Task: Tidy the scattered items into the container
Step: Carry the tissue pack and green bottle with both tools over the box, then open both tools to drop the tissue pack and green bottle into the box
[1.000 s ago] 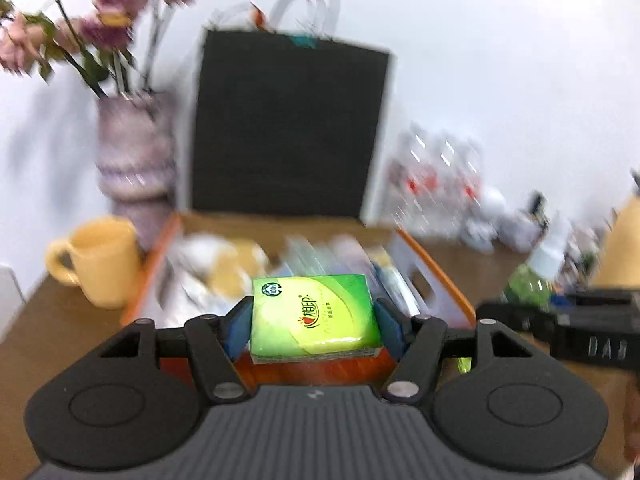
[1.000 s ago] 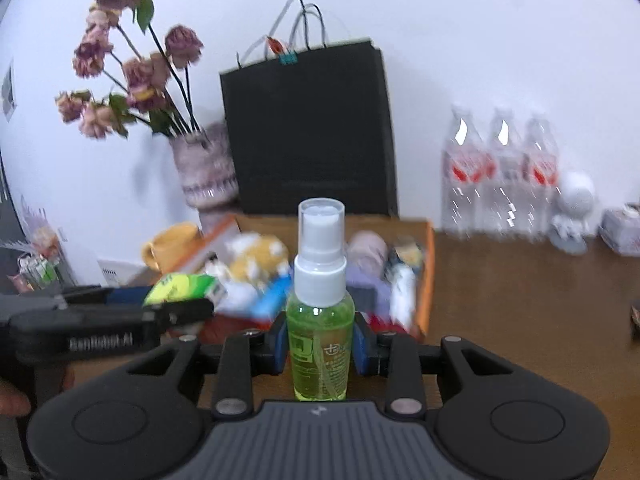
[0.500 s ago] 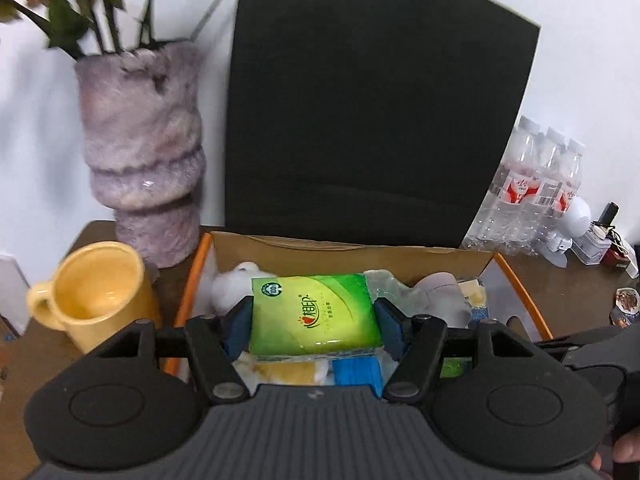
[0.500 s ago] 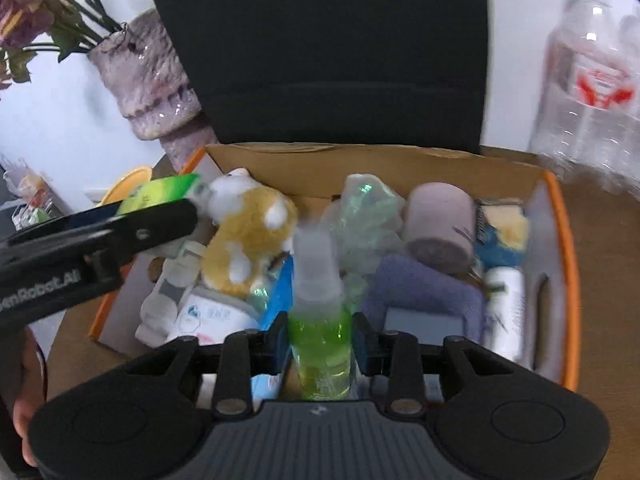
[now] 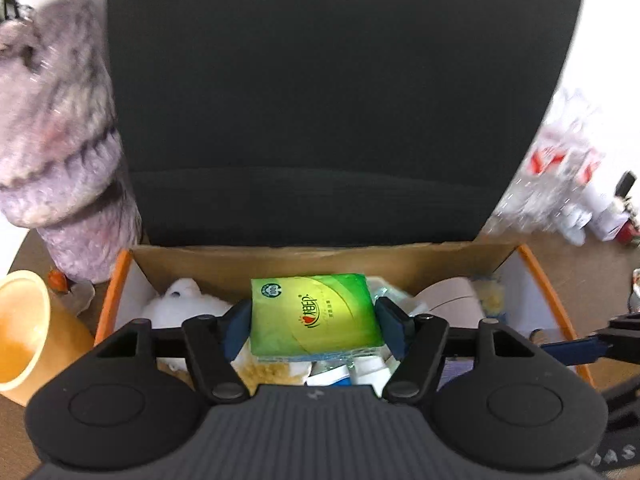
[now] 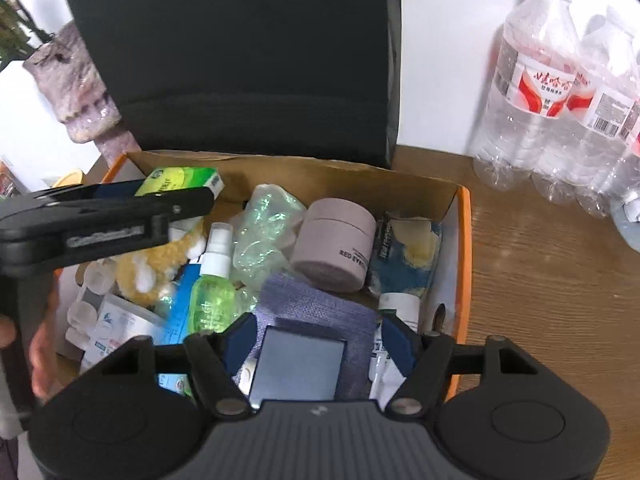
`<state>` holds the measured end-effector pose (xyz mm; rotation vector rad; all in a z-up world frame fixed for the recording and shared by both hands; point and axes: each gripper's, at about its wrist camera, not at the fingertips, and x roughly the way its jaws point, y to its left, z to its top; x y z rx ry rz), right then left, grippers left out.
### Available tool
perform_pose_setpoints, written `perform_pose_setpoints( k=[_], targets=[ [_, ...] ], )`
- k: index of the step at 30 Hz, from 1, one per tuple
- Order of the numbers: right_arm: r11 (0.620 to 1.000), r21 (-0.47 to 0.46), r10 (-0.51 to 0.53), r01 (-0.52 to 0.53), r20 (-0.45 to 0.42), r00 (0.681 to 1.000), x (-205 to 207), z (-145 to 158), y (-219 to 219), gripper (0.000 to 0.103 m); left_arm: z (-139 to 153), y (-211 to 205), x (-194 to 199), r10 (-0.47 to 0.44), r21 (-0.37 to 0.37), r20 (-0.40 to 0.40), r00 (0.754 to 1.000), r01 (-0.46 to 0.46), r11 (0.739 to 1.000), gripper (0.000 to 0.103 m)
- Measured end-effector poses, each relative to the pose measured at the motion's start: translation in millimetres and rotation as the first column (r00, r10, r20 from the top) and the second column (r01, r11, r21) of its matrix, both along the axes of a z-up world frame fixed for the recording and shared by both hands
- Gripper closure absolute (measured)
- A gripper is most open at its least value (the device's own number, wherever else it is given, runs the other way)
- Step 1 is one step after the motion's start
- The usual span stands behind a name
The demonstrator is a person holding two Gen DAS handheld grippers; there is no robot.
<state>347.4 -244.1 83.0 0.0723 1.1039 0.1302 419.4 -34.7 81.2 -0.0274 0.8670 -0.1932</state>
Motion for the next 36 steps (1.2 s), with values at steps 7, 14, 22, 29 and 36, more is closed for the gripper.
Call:
perform_pose_setpoints(
  k=[7, 14, 22, 29, 36],
  targets=[
    [1.000, -0.019, -0.002, 0.001, -0.066, 0.998, 16.4, -0.8, 2.3, 0.024, 13.2, 5.8, -6.6, -0.037, 0.004, -0.046, 0.998, 0.037, 0.999, 0.000],
    [1.000, -0.014, 0.001, -0.002, -0.085, 0.996, 11.5, 0.5, 16.5, 0.021, 35.7, 35.7, -24.4, -0.034, 0.038, -0.173, 0.984, 0.042, 0.998, 0.000],
    [1.000, -0.002, -0.002, 0.002, -0.061, 0.998, -22.4, 40.4, 40.5, 0.017, 72.8, 44.2, -73.8, -0.048, 0.065, -0.192, 0.980, 0.062, 0.996, 0.000],
    [1.000, -0.009, 0.001, -0.001, -0.016, 1.000, -66.3, 77.8, 54.6, 0.016, 108.4, 50.3, -129.3, -0.031, 0.064, -0.165, 0.986, 0.042, 0.997, 0.000],
    [0.999, 0.018, 0.026, -0.027, 0.027, 0.999, -112.8, 105.4, 62.4, 0.009, 132.7, 50.3, -180.7, -0.019, 0.069, -0.115, 0.993, 0.027, 0.997, 0.000]
  ],
)
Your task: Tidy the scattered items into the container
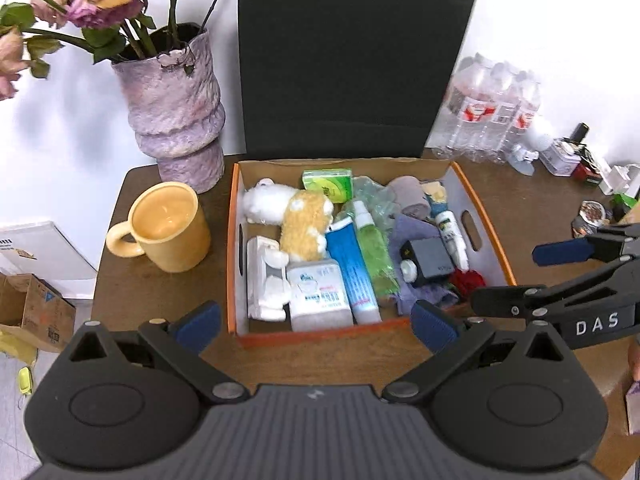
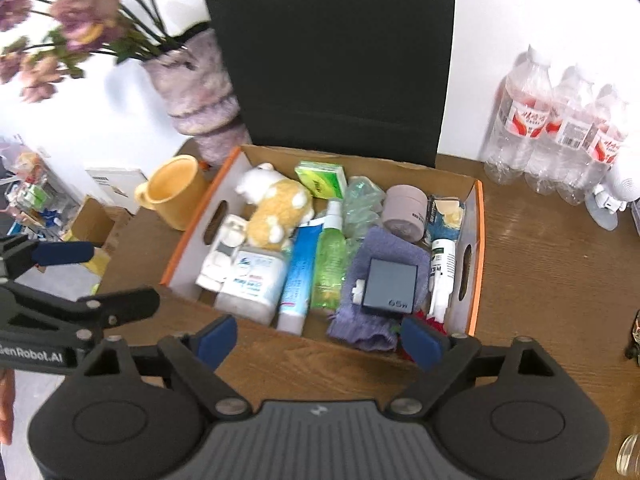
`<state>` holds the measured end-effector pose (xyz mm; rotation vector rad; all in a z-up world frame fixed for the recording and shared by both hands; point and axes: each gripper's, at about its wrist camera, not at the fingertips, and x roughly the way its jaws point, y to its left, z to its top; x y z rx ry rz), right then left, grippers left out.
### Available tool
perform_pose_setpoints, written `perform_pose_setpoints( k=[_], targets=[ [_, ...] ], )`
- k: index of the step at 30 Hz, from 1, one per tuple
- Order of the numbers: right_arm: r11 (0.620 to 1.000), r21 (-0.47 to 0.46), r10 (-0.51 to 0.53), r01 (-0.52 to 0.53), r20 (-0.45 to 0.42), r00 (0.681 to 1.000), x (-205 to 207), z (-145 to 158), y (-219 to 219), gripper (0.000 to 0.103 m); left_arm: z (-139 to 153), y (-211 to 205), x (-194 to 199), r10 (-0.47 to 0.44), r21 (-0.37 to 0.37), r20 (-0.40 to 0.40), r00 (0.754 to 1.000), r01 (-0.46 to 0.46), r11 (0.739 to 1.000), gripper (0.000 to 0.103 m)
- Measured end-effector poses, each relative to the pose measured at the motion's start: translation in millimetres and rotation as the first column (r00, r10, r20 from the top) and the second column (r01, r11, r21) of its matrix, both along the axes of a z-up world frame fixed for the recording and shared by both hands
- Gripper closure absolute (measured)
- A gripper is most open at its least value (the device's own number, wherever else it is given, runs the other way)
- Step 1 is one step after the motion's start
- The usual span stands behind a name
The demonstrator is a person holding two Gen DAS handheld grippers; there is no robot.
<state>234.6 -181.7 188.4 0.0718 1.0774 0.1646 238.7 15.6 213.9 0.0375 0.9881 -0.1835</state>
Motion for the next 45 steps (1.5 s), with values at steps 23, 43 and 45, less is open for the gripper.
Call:
perform_pose_setpoints(
  k=[23, 43, 45],
  targets=[
    [0.999, 0.014, -0.031, 0.030, 0.094, 0.995, -130.7, 53.9, 5.4, 0.005, 47.2, -10.4, -128.0, -0.016, -0.010, 0.119, 0.993, 0.017, 1.000, 0.000],
    [0.998, 0.024, -0.058, 0.054, 0.289, 0.955, -235.7, 32.5, 9.8, 0.003, 11.6, -29.1, -222.3, -0.035, 0.020, 0.348, 0.937, 0.030, 0.999, 0.000],
    [0.998, 0.029, -0.053, 0.047, 0.301, 0.952, -246.9, 22.4, 9.3, 0.003, -0.2, -33.2, -237.8, -0.046, 0.043, 0.391, 0.919, 0.032, 0.999, 0.000]
  ],
)
